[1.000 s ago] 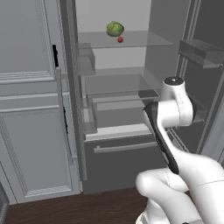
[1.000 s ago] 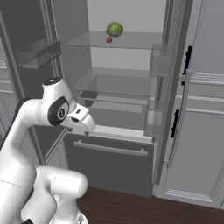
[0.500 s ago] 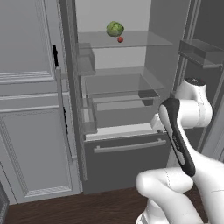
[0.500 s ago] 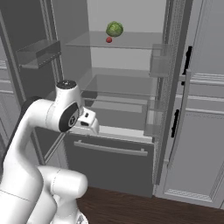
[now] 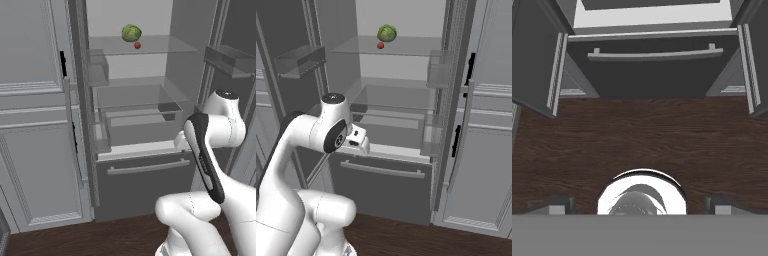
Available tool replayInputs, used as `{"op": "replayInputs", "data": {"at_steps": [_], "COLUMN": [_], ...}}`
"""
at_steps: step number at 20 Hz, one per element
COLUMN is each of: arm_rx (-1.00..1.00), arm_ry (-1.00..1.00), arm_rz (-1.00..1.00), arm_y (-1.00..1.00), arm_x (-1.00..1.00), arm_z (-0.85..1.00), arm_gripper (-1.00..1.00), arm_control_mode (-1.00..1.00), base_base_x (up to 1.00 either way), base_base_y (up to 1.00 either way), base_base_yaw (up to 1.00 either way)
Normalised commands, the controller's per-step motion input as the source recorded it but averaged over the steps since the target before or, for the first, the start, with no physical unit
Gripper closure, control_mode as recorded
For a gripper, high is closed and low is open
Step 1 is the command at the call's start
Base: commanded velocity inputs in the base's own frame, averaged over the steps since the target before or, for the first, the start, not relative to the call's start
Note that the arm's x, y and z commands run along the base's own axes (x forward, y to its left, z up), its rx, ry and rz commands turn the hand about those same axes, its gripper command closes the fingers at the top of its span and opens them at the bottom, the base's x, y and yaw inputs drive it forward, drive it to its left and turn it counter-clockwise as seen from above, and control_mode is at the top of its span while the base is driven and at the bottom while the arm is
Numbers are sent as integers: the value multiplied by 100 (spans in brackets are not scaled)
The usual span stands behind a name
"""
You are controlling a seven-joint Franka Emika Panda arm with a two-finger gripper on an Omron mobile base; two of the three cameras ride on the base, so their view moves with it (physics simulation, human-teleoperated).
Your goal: Take the strawberry from the fridge and place it on top of the pancake, located on the dining counter.
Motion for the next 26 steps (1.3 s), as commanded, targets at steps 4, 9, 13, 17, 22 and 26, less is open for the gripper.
{"op": "replayInputs", "data": {"at_steps": [4, 9, 13, 17, 22, 26], "arm_rx": [0, 0, 0, 0, 0, 0], "arm_ry": [0, 0, 0, 0, 0, 0], "arm_rz": [0, 0, 0, 0, 0, 0], "arm_y": [1, 0, 0, 0, 0, 0], "arm_x": [7, 0, 0, 0, 0, 0], "arm_z": [0, 0, 0, 0, 0, 0], "arm_gripper": [-100, -100, -100, -100, -100, -100], "arm_control_mode": [100, 100, 100, 100, 100, 100], "base_base_x": [8, 55, 68, 54, 43, 47], "base_base_y": [1, 13, 2, -12, -7, -8], "base_base_yaw": [0, 0, 0, 4, 0, 0]}}
